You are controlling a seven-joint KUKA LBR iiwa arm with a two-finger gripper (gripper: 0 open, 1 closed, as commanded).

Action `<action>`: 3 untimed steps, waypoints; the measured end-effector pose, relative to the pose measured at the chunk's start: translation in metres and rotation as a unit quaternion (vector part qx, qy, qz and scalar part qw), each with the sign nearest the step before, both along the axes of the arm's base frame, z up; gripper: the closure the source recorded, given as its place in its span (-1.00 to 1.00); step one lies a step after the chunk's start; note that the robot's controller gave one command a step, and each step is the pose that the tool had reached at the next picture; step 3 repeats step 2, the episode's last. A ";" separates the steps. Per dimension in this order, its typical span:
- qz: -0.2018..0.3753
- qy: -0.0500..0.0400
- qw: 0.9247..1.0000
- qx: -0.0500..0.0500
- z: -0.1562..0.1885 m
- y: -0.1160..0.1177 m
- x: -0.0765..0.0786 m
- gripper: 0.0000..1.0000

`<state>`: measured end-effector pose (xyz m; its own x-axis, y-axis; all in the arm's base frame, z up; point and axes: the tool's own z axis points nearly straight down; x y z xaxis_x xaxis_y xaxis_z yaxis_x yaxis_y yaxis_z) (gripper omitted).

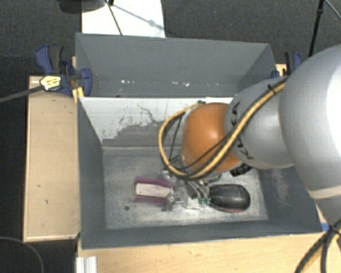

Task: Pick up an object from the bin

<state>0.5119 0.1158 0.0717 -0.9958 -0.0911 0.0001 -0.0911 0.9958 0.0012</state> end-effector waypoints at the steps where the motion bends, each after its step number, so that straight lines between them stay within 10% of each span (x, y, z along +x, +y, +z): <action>1: 0.033 -0.002 0.999 0.001 0.000 -0.031 -0.003 1.00; 2: 0.155 -0.004 0.988 -0.001 0.162 -0.042 0.012 1.00; 3: 0.155 -0.004 0.988 -0.001 0.162 -0.042 0.012 1.00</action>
Offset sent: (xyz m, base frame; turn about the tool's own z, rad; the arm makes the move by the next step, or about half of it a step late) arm -0.0048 -0.0316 -0.0017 -0.0675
